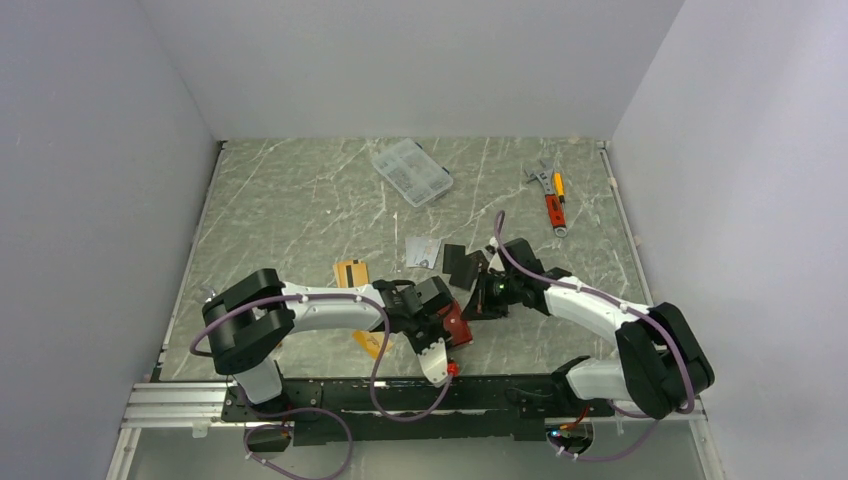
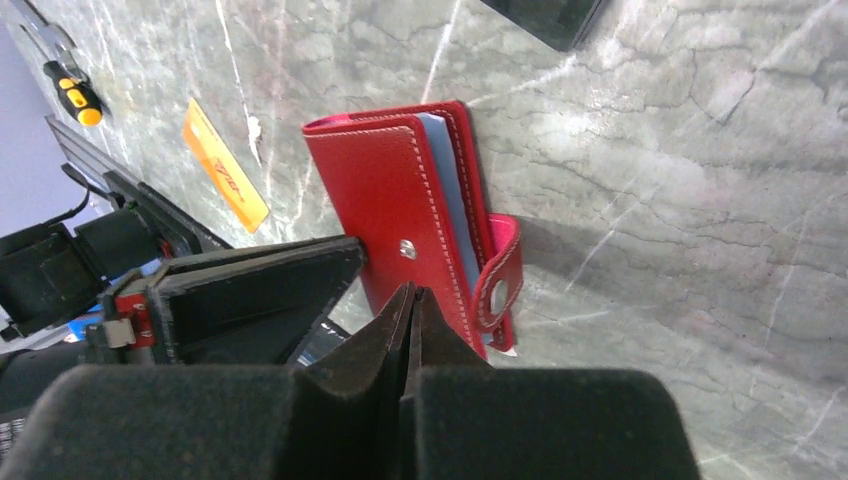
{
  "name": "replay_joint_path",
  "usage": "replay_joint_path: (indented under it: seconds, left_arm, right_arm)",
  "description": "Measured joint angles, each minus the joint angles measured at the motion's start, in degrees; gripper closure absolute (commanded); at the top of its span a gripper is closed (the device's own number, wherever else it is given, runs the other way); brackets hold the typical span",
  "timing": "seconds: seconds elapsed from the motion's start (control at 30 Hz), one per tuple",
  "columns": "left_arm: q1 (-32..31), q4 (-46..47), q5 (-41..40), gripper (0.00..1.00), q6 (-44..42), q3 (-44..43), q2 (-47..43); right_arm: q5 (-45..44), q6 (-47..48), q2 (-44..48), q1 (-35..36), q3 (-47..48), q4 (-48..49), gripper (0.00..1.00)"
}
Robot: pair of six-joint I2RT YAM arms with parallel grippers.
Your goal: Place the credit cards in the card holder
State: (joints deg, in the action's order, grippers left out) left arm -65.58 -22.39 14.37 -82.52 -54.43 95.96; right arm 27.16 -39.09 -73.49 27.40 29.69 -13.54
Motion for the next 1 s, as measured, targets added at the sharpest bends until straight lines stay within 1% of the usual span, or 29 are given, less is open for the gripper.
replay_joint_path:
  seconds: [0.13,0.2,0.33,0.4,0.53,0.73,0.9,1.0]
  left_arm:
    - [0.0,2.1,0.5,0.81,-0.9,1.3,-0.1]
    - [0.0,3.2,0.6,0.82,-1.0,2.2,-0.5]
    - [0.1,4.6,0.8,0.82,-1.5,3.4,-1.0]
    - [0.1,5.0,0.8,0.82,-1.9,3.7,-1.0]
    - [0.1,5.9,0.8,0.83,-2.4,4.4,-1.3]
    - [0.1,5.9,0.7,0.84,-2.5,4.4,-1.2]
    - [0.1,5.9,0.7,0.85,-2.8,4.4,-1.2]
    - [0.0,5.9,0.5,0.85,-2.9,4.4,-1.2]
  right_arm:
    - [-1.2,1.2,0.0,0.0,4.1,-4.2,0.75]
    - [-2.3,2.1,0.0,0.0,6.8,-6.9,0.67]
    - [-7.2,5.0,0.3,0.6,14.0,-14.3,0.58]
    - [-10.6,6.2,0.3,1.4,17.8,-18.0,0.55]
    - [-16.9,8.3,-0.8,4.7,23.6,-23.5,0.54]
    - [-23.7,9.6,-6.0,10.1,25.4,-29.6,0.57]
    - [-26.7,9.8,-6.8,10.8,25.4,-31.9,0.64]
    - [-26.9,10.0,-6.8,10.8,25.4,-31.9,0.66]
